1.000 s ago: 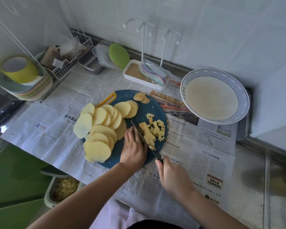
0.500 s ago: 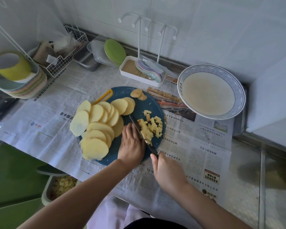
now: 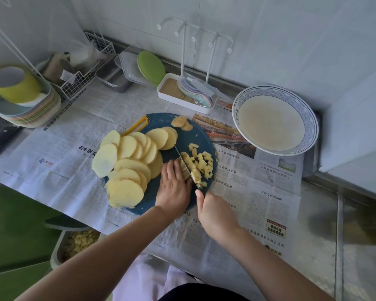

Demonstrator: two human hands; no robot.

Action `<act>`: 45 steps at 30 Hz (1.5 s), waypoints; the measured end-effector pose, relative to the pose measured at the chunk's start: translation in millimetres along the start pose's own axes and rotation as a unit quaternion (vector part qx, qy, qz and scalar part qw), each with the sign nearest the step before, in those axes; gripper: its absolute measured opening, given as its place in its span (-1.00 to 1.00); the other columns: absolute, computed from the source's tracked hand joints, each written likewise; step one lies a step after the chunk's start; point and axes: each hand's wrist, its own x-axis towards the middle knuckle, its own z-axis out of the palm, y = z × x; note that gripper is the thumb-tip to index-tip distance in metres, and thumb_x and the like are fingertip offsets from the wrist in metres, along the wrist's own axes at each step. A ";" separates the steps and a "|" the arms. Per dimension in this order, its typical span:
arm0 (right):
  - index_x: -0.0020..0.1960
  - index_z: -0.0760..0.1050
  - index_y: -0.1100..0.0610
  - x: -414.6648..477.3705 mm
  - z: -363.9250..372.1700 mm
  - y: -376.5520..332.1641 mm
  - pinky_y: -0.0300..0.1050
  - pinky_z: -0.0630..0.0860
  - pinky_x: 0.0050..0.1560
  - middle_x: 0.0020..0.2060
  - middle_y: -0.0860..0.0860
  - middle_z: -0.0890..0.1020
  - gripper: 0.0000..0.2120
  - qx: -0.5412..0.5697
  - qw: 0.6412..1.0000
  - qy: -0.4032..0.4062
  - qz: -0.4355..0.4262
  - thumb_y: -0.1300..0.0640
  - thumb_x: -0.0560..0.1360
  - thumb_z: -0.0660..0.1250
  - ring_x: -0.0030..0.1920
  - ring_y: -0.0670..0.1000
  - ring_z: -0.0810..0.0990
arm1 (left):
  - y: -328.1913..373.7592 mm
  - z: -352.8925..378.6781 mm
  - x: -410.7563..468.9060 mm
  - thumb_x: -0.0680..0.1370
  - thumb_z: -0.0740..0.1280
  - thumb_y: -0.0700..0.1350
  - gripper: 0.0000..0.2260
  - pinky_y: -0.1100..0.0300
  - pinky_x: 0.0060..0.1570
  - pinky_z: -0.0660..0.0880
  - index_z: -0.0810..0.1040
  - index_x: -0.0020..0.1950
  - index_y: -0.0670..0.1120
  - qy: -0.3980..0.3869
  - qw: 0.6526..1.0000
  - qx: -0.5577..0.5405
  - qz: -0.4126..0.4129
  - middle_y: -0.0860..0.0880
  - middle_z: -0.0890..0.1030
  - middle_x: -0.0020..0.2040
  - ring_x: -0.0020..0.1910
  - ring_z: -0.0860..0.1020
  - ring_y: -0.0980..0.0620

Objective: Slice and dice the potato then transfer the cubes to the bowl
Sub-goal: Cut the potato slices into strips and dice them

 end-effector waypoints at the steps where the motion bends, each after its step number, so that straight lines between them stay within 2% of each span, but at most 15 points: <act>1: 0.00 0.43 0.19 1.6 1.1 0.0 -0.11 0.48 -0.26 -0.27 0.02 0.51 -0.50 0.006 1.000 0.004 0.001 -0.12 0.66 -0.15 -0.27 0.03 0.54 | 0.2 1.4 0.1 0.59 -0.10 0.11 -0.37 -0.07 0.45 0.06 0.12 0.48 -0.34 0.016 1.000 0.005 0.004 -0.32 0.24 0.39 0.39 0.09 -0.22; 4: -0.14 0.43 0.16 6.9 0.8 3.0 -0.17 0.42 -0.38 -0.39 0.00 0.48 -0.48 0.079 0.997 0.000 0.011 -0.12 0.66 -0.15 -0.38 -0.02 0.50 | 0.1 3.5 0.5 0.58 -0.09 0.11 -0.37 -0.09 0.43 0.13 0.14 0.48 -0.31 0.032 0.999 0.004 0.001 -0.29 0.26 0.36 0.35 0.11 -0.18; 7: -0.37 0.32 0.13 17.8 -6.5 10.2 -0.13 0.33 -0.46 -0.53 -0.02 0.34 -0.43 0.174 0.984 -0.027 0.011 -0.14 0.65 -0.14 -0.57 -0.09 0.29 | 0.7 1.5 -0.5 0.58 0.00 0.08 -0.42 -0.11 0.38 0.23 0.18 0.44 -0.32 0.041 0.999 0.003 -0.001 -0.30 0.34 0.30 0.30 0.19 -0.20; 9: -0.33 0.32 0.15 25.0 -16.2 15.5 -0.14 0.31 -0.50 -0.54 -0.01 0.31 -0.46 0.242 0.968 -0.060 0.016 -0.16 0.65 -0.10 -0.60 -0.07 0.27 | 0.1 0.4 -1.3 0.57 0.06 0.07 -0.44 -0.15 0.32 0.31 0.20 0.41 -0.33 0.056 0.998 0.000 0.002 -0.30 0.40 0.25 0.26 0.23 -0.20; 12: -0.23 0.35 0.17 31.8 -31.2 24.9 -0.19 0.32 -0.58 -0.53 0.02 0.35 -0.51 0.372 0.917 -0.138 0.037 -0.17 0.65 -0.03 -0.60 -0.02 0.31 | -0.3 -1.7 -2.6 0.58 0.09 0.07 -0.42 -0.18 0.29 0.34 0.20 0.42 -0.35 0.068 0.998 -0.010 0.011 -0.33 0.42 0.25 0.25 0.24 -0.21; 14: -0.26 0.35 0.17 31.2 -37.2 28.4 -0.19 0.32 -0.57 -0.53 0.03 0.36 -0.51 0.391 0.908 -0.149 0.030 -0.16 0.64 0.00 -0.60 -0.01 0.31 | -2.7 -2.6 -4.3 0.59 0.07 0.09 -0.40 -0.17 0.30 0.30 0.20 0.44 -0.36 0.063 0.998 -0.014 0.010 -0.34 0.41 0.28 0.28 0.24 -0.21; 17: -0.30 0.33 0.16 22.1 -40.7 28.3 -0.17 0.28 -0.56 -0.54 0.02 0.34 -0.50 0.322 0.942 -0.094 -0.021 -0.14 0.64 -0.02 -0.60 -0.04 0.27 | -8.0 -3.1 -9.4 0.60 -0.01 0.13 -0.37 -0.09 0.40 0.21 0.16 0.50 -0.31 0.048 0.998 -0.037 -0.008 -0.28 0.34 0.36 0.35 0.26 -0.24; 19: -0.33 0.31 0.09 11.7 -39.6 25.5 -0.22 0.25 -0.53 -0.54 -0.03 0.33 -0.54 0.233 0.970 -0.029 -0.069 -0.11 0.65 -0.04 -0.60 -0.12 0.24 | -11.1 -3.6 -11.9 0.60 -0.03 0.14 -0.38 -0.09 0.41 0.23 0.17 0.51 -0.27 0.056 0.997 -0.058 -0.018 -0.24 0.34 0.37 0.36 0.28 -0.23; 21: -0.30 0.31 0.01 0.1 -35.3 21.3 -0.25 0.24 -0.54 -0.54 -0.07 0.34 -0.58 0.160 0.981 0.011 -0.107 -0.12 0.63 -0.09 -0.60 -0.11 0.27 | -11.1 -4.8 -12.2 0.60 -0.03 0.14 -0.39 -0.09 0.39 0.27 0.21 0.50 -0.25 0.066 0.994 -0.079 -0.028 -0.23 0.37 0.35 0.35 0.31 -0.21; 25: -0.18 0.37 0.08 -13.6 -14.6 19.5 -0.23 0.22 -0.55 -0.52 -0.10 0.35 -0.37 0.066 0.988 0.047 -0.128 -0.30 0.54 -0.30 -0.57 -0.10 0.30 | -9.8 -3.5 -11.3 0.60 0.00 0.13 -0.41 -0.09 0.34 0.33 0.26 0.48 -0.26 0.070 0.995 -0.070 -0.029 -0.24 0.41 0.30 0.31 0.35 -0.22; 28: -0.17 0.37 0.09 -17.1 -4.0 22.6 -0.23 0.19 -0.54 -0.52 -0.12 0.34 -0.33 0.045 0.989 0.060 -0.126 -0.31 0.47 -0.37 -0.56 -0.10 0.30 | -10.0 -1.7 -10.7 0.61 0.01 0.11 -0.43 -0.10 0.32 0.36 0.28 0.46 -0.28 0.069 0.995 -0.060 -0.031 -0.26 0.42 0.28 0.29 0.36 -0.24; 33: -0.16 0.34 0.08 -19.7 -1.1 20.3 -0.24 0.19 -0.52 -0.49 -0.12 0.34 -0.34 0.020 0.991 0.061 -0.122 -0.32 0.52 -0.38 -0.53 -0.11 0.31 | -13.0 1.6 -10.5 0.62 0.04 0.05 -0.48 -0.14 0.24 0.44 0.38 0.39 -0.30 0.082 0.996 -0.033 -0.022 -0.28 0.46 0.23 0.23 0.43 -0.29; 37: -0.12 0.33 0.08 -19.9 -0.2 18.9 -0.26 0.18 -0.49 -0.46 -0.12 0.33 -0.47 0.001 0.993 0.043 -0.114 -0.21 0.52 -0.29 -0.50 -0.13 0.30 | -13.7 3.1 -9.8 0.61 0.04 0.05 -0.49 -0.15 0.22 0.46 0.42 0.36 -0.29 0.092 0.995 -0.026 -0.018 -0.27 0.46 0.23 0.22 0.43 -0.29; 41: -0.12 0.32 0.07 -20.5 0.6 17.8 -0.28 0.19 -0.47 -0.44 -0.12 0.34 -0.51 0.001 0.994 0.038 -0.104 -0.18 0.52 -0.28 -0.48 -0.14 0.31 | -14.4 3.8 -9.6 0.61 0.04 0.04 -0.51 -0.10 0.22 0.46 0.43 0.35 -0.28 0.102 0.994 -0.024 -0.012 -0.26 0.47 0.21 0.21 0.44 -0.26; 45: -0.11 0.31 0.07 -19.9 2.3 14.0 -0.29 0.24 -0.44 -0.42 -0.12 0.36 -0.60 0.003 0.996 0.033 -0.086 -0.13 0.62 -0.18 -0.44 -0.15 0.34 | -14.1 3.9 -8.9 0.62 0.04 0.04 -0.52 -0.08 0.23 0.44 0.44 0.34 -0.27 0.102 0.994 -0.030 -0.009 -0.25 0.46 0.21 0.22 0.42 -0.24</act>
